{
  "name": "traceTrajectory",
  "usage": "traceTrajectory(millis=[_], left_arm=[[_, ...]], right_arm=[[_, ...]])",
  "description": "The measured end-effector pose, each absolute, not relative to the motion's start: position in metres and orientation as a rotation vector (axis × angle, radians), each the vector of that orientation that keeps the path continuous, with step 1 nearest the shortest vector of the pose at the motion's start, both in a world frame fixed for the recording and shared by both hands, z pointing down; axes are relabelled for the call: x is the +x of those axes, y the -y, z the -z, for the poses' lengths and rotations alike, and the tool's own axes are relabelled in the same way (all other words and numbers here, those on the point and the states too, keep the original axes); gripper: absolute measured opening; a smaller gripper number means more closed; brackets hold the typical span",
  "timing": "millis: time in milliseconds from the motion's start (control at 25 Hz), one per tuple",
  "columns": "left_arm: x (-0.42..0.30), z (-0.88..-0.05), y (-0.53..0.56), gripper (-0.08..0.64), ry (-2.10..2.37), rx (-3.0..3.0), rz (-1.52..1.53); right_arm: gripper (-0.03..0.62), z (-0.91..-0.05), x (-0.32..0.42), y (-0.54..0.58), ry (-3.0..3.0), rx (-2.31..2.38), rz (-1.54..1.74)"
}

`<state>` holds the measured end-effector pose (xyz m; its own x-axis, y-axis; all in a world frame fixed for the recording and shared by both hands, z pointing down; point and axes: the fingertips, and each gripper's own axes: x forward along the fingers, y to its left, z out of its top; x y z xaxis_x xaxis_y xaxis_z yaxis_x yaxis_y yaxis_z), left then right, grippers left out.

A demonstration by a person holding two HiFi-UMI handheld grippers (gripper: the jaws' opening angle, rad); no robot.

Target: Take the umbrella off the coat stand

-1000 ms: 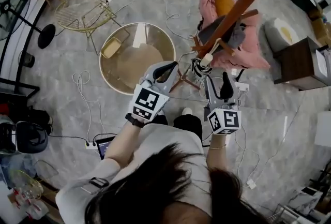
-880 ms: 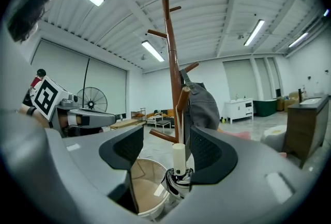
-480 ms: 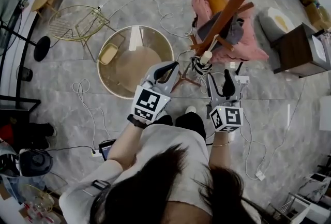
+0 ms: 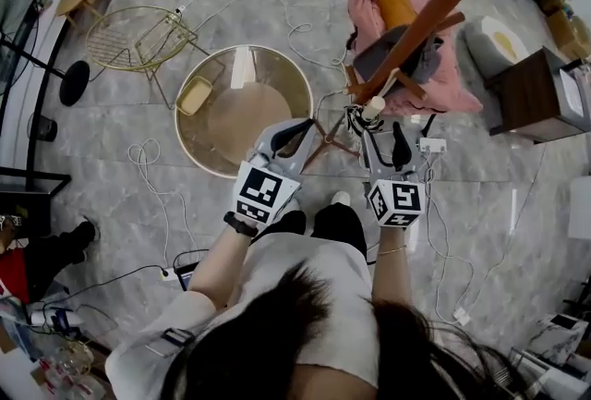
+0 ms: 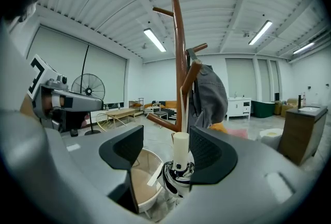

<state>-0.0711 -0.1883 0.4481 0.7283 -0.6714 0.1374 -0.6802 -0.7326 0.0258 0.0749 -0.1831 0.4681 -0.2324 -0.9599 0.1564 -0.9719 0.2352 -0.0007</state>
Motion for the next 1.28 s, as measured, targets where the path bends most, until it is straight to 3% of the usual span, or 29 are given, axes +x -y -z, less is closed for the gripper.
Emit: traceTrajectory(millis=[1280], left_arm=[[-0.046, -0.483, 0.199, 0.058, 1.080, 2.834, -0.230]], right_arm=[[0.256, -0.545, 0.089, 0.265, 2.168, 1.981, -0.288]])
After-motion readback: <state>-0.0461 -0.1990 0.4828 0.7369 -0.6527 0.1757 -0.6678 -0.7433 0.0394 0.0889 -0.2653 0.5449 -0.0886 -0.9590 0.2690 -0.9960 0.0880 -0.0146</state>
